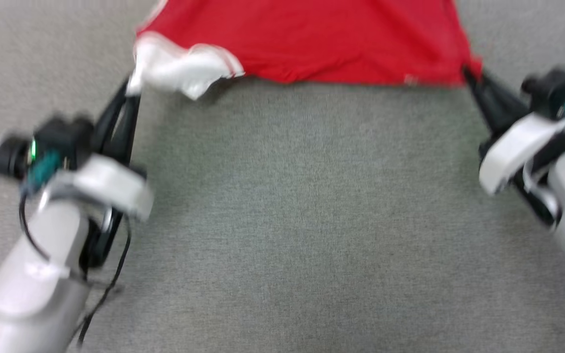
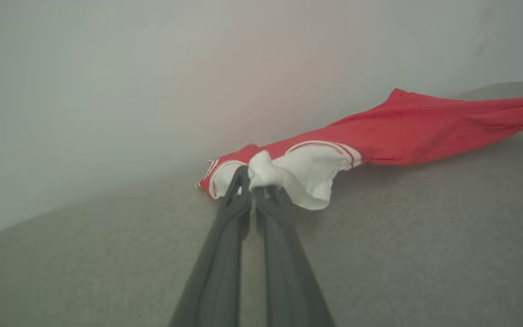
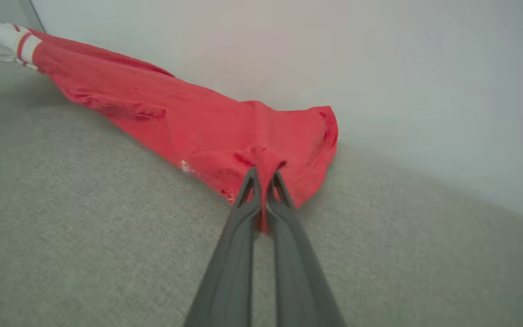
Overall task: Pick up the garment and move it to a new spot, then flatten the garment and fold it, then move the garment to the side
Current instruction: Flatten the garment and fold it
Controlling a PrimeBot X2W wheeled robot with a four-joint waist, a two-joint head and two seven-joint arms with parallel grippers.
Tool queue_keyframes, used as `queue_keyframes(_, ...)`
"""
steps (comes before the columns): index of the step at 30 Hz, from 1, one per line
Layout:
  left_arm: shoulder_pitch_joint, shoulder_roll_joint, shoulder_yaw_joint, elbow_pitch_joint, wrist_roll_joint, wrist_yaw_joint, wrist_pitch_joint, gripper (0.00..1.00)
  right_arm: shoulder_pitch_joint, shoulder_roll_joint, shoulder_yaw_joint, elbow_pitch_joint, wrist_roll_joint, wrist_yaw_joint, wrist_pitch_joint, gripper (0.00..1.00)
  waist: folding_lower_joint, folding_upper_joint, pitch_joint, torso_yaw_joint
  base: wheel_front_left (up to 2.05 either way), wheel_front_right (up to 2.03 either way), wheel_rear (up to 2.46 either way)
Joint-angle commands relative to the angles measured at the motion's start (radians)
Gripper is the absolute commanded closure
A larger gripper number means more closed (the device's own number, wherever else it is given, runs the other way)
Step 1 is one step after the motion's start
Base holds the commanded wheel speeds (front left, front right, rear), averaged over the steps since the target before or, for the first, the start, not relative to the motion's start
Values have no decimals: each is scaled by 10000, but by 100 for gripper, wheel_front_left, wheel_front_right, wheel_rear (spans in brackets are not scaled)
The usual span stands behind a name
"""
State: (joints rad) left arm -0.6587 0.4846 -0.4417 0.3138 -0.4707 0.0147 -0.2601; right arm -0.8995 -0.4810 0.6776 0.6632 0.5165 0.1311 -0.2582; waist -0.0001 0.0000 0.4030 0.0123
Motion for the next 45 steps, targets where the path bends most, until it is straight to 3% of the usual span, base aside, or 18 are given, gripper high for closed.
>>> queue_keyframes(1, 1132, 293, 56, -230, -129, 118, -72, 100, 744, -101, 249, -108, 369, -7, -61, 100, 1, 0, -807, 44, 0, 0, 0)
queue_keyframes(13, 5426, 1464, 133, -1942, -1214, 594, 883, 100, 2952, -381, 1247, -105, 2038, -9, 23, 100, 1, 0, -2425, 70, 0, 0, 0)
queue_keyframes(27, 8968, 2309, -295, -4635, -2511, 857, 2227, 100, 5635, -1237, 954, -1033, 3415, -9, 567, 100, 1, 0, -3878, -157, 0, 0, 0)
queue_keyframes(38, 10541, 2828, -683, -5614, -3244, 727, 2812, 100, 7935, -2089, 455, -3041, 3918, -7, 2132, 100, 1, 0, -3998, -325, 0, 0, 0)
queue_keyframes(45, 10096, 2888, -412, -5810, -3004, 689, 2450, 100, 8418, -1995, -525, -3865, 3677, -7, 2514, 100, 1, 0, -3814, -359, 0, 0, 0)
